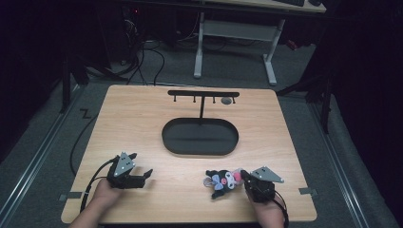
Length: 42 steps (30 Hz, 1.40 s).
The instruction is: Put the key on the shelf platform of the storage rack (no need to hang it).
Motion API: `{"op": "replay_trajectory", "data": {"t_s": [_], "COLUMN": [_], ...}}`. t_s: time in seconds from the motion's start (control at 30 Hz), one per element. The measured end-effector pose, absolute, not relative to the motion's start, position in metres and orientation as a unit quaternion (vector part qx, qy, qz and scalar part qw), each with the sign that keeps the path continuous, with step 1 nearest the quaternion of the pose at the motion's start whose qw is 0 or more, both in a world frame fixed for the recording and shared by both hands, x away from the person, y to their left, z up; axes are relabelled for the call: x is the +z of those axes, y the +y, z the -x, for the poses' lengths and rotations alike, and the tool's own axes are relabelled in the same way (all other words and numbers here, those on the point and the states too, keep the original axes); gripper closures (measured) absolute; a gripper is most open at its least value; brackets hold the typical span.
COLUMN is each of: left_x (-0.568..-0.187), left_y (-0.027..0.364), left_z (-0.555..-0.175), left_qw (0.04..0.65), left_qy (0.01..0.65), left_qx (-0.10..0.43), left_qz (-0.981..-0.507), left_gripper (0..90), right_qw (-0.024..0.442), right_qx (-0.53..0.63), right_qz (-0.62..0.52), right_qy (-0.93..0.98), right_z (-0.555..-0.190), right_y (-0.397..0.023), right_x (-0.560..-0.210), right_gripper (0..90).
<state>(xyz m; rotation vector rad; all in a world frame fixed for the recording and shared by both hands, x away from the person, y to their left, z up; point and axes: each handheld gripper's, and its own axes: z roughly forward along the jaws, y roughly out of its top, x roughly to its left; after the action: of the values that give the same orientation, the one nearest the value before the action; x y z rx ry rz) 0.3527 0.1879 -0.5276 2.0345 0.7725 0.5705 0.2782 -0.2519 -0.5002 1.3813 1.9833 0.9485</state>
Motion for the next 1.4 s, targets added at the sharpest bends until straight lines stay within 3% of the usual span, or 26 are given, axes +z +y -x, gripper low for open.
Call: {"op": "replay_trajectory", "data": {"t_s": [0.53,1.0,1.23,1.4], "left_x": [-0.527,-0.527,-0.528,-0.528], "left_y": [0.187,0.186,0.188,0.189], "left_z": [-0.355,-0.355,-0.353,-0.350], "left_qw": [0.430,0.429,0.430,0.432], "left_qy": [0.311,0.311,0.310,0.309], "left_qx": [0.227,0.226,0.228,0.234], "left_qz": [-0.817,-0.818,-0.817,-0.815], "left_gripper": [15.4,15.4,15.4,15.4], "right_qw": [0.270,0.237,0.235,0.261], "right_qx": [0.352,0.376,0.376,0.362], "right_qz": [-0.507,-0.428,-0.424,-0.448], "right_qy": [0.739,0.787,0.790,0.775], "right_z": [-0.267,-0.251,-0.257,-0.285], "right_y": [-0.256,-0.215,-0.209,-0.211], "right_x": [-0.497,-0.492,-0.495,-0.495], "right_gripper": [90.0,90.0,90.0,90.0]}}
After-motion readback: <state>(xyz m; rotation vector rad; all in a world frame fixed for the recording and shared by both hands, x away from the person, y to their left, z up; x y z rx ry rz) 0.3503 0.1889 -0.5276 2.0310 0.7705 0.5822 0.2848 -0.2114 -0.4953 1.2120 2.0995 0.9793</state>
